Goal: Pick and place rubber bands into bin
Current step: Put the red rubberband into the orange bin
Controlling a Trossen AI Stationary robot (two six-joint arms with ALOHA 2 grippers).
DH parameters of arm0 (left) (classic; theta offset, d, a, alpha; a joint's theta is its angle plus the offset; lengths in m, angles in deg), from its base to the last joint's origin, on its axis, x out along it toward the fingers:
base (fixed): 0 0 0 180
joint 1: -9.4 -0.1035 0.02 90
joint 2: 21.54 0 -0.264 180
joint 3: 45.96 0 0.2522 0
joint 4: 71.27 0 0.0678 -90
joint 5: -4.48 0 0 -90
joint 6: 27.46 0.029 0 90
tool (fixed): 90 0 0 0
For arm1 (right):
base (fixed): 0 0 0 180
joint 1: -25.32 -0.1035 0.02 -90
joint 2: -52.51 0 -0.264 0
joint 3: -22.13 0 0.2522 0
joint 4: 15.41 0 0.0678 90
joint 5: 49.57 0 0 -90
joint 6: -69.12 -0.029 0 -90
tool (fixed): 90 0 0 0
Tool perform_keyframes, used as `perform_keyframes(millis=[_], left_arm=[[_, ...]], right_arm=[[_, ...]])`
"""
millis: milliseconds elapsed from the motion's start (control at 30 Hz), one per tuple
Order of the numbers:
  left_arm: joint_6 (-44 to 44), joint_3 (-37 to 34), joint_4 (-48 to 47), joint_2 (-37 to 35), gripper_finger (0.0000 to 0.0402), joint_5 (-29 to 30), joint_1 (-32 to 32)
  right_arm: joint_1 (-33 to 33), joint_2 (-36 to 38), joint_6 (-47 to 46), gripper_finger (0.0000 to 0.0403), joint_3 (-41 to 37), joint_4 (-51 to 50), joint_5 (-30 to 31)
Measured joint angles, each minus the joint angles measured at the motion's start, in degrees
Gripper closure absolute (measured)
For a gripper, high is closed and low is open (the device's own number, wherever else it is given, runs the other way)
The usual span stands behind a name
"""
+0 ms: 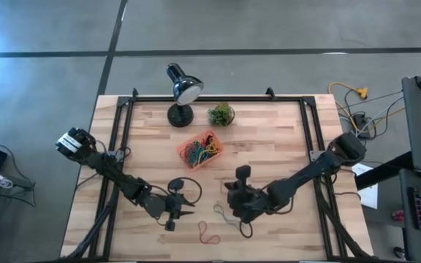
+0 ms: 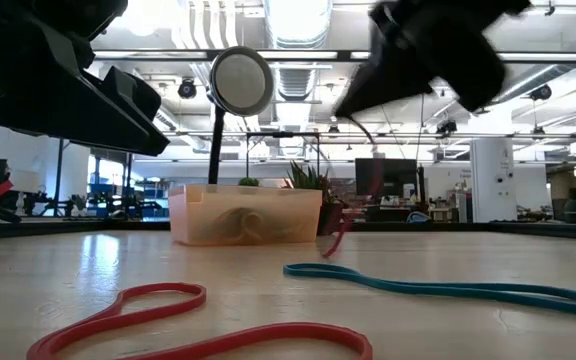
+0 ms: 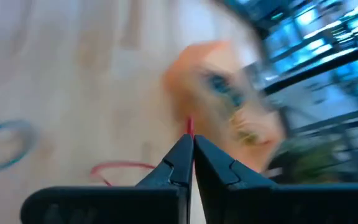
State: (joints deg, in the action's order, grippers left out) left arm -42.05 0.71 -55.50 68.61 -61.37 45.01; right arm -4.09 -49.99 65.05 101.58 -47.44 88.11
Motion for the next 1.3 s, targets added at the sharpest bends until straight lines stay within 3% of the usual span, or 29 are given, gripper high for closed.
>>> perform_keyframes(millis=[133,533,900,1300], left_arm=[[0.0,0.0,-0.01,0.0,0.0308,0.0,0.0],[0.0,0.88,0.0,-0.09,0.0308,-0.02,0.02],[0.07,0.92,-0.02,-0.09,0.0308,-0.04,0.02],[0.07,0.61,-0.06,-0.09,0.0308,-0.05,0.02]], right_arm=[[1.51,0.0,6.65,0.0395,3.86,0.13,5.59],[12.23,0.07,21.43,0.0394,15.26,0.26,5.89],[25.1,0.13,19.2,0.0394,16.01,0.5,-9.11],[30.67,0.13,12.78,0.0394,9.97,2.59,-20.54]])
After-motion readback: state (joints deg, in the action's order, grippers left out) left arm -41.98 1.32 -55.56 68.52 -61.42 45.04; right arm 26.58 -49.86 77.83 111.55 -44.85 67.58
